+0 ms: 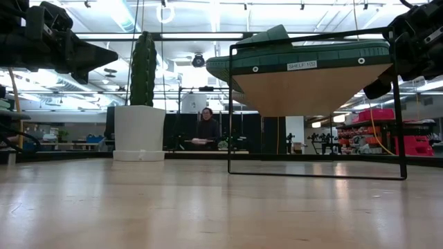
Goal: Pick and place slides into the shelf
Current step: Return to Home Position
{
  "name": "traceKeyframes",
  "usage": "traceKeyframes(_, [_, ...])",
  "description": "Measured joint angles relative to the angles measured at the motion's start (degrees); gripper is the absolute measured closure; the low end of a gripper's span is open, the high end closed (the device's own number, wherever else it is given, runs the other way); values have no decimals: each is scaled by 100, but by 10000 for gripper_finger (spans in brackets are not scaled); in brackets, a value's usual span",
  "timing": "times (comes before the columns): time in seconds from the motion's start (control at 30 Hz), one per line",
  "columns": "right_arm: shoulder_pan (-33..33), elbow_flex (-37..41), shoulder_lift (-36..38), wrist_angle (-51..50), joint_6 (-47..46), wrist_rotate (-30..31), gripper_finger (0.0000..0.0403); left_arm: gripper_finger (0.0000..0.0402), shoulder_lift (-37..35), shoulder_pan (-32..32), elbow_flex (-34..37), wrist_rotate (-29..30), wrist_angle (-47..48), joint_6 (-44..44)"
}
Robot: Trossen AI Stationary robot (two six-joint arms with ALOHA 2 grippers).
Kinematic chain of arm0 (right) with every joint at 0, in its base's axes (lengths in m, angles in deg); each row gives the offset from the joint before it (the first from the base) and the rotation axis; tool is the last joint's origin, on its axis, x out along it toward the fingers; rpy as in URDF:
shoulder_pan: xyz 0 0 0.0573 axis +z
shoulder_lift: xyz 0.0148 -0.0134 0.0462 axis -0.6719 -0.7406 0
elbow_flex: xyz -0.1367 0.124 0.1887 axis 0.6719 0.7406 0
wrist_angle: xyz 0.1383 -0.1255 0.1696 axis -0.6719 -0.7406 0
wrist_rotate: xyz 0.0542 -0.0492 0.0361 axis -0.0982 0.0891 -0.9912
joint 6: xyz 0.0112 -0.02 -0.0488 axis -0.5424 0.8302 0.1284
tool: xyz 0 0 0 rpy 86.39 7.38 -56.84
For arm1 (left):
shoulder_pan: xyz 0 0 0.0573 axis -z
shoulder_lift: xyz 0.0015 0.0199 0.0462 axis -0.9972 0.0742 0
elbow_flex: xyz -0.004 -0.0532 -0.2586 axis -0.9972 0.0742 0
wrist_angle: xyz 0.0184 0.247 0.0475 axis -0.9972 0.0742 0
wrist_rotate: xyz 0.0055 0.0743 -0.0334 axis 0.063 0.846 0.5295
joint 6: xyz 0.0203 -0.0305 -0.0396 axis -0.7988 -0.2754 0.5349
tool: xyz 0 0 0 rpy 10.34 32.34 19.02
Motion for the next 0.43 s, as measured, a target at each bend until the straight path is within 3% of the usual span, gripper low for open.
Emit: traceKeyframes(0.43, [0,0,0,0,1,0,386,363,0,0,-1,0,0,0])
